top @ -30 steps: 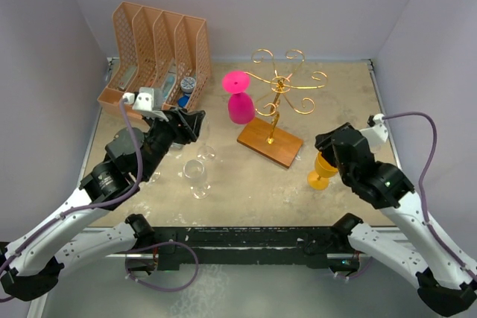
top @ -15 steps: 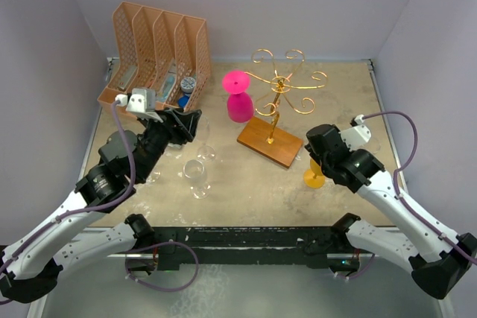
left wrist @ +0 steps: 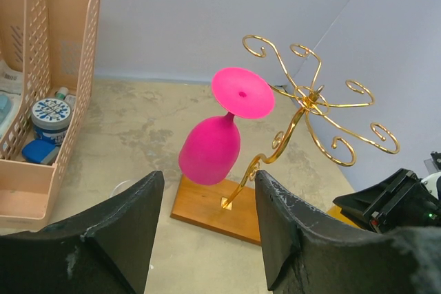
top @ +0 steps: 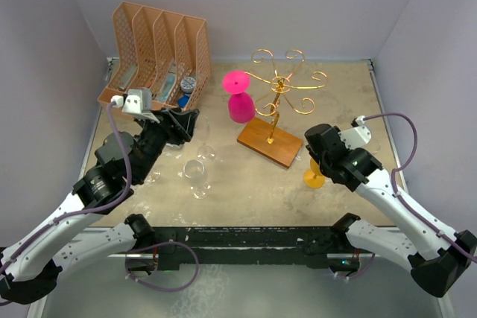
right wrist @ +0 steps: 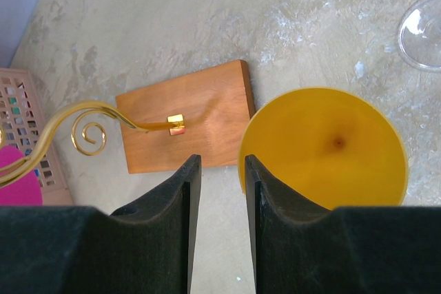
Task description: Place the wine glass upside down on the wine glass rack
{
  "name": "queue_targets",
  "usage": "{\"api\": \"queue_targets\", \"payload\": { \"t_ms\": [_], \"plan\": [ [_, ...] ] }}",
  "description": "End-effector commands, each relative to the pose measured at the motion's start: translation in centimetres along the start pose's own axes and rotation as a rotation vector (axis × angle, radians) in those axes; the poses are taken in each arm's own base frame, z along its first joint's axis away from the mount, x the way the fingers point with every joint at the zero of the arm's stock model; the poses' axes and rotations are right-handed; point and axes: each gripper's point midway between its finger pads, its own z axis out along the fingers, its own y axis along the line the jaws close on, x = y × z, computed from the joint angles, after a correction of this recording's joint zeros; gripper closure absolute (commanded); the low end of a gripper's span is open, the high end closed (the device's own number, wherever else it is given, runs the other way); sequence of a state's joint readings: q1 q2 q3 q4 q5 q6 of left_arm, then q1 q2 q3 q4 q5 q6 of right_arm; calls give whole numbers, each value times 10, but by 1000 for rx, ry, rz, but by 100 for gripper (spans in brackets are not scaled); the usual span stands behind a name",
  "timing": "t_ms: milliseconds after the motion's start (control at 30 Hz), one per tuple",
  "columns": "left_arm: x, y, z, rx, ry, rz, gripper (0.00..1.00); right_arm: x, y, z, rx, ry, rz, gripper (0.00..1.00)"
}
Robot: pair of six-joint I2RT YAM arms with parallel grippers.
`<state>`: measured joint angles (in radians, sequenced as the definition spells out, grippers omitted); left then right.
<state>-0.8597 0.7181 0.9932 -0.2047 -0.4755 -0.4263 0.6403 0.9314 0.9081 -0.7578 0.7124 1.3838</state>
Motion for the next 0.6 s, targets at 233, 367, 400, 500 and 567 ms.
{"api": "queue_targets", "payload": {
  "t_ms": [233,367,400,500,567],
  "plan": [
    [-31,-9,-7,32,-76,-40,47,12,-13,14,63,-6,50,66],
    [-35,-12,-7,40,-79,-46,47,18,-15,18,78,2,47,70],
    [-36,-12,-7,42,-82,-49,47,18,-15,19,77,4,49,73],
    [-39,-15,-8,53,-89,-58,47,19,-12,18,67,9,55,96],
    [-42,-18,-7,62,-93,-63,47,16,-9,16,58,6,52,100]
  ]
}}
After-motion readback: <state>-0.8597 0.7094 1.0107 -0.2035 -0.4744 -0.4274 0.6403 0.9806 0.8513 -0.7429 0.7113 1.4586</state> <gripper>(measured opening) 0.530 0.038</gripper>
